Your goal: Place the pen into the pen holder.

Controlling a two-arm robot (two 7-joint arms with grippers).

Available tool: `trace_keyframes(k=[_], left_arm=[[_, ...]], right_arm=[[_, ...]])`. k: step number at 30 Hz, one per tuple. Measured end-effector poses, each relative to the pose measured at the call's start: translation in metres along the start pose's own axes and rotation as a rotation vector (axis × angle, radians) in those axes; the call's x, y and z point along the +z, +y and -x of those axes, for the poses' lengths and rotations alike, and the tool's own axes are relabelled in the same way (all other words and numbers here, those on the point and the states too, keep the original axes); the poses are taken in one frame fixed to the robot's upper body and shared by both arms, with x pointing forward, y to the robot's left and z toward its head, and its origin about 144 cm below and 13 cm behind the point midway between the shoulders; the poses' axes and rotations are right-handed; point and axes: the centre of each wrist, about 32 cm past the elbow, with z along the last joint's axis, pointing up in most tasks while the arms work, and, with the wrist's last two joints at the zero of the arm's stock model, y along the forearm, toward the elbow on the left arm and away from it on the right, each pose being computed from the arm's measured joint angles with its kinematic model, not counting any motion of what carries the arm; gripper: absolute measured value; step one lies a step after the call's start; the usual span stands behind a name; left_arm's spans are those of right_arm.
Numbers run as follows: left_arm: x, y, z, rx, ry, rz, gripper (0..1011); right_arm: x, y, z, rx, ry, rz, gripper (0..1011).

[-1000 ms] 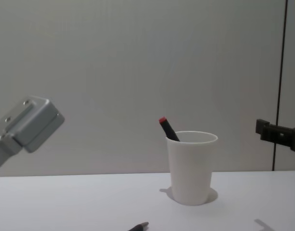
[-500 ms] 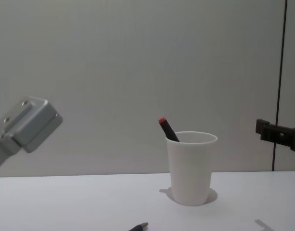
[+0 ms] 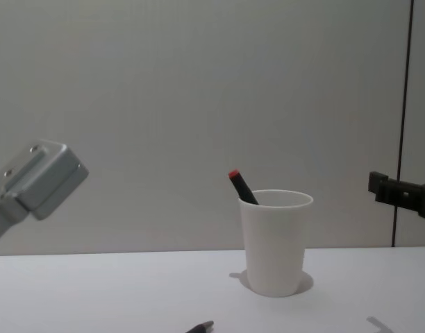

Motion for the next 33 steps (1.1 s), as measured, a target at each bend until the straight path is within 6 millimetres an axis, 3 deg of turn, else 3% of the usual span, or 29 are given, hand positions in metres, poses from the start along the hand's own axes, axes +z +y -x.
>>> trace_keyframes(k=[33], left_arm=[[-0.001,-0.0001,-0.0009,-0.001,0.008,0.008,819]], right_arm=[[0.0,0.0,0.0,0.0,0.0,0.0,1001]])
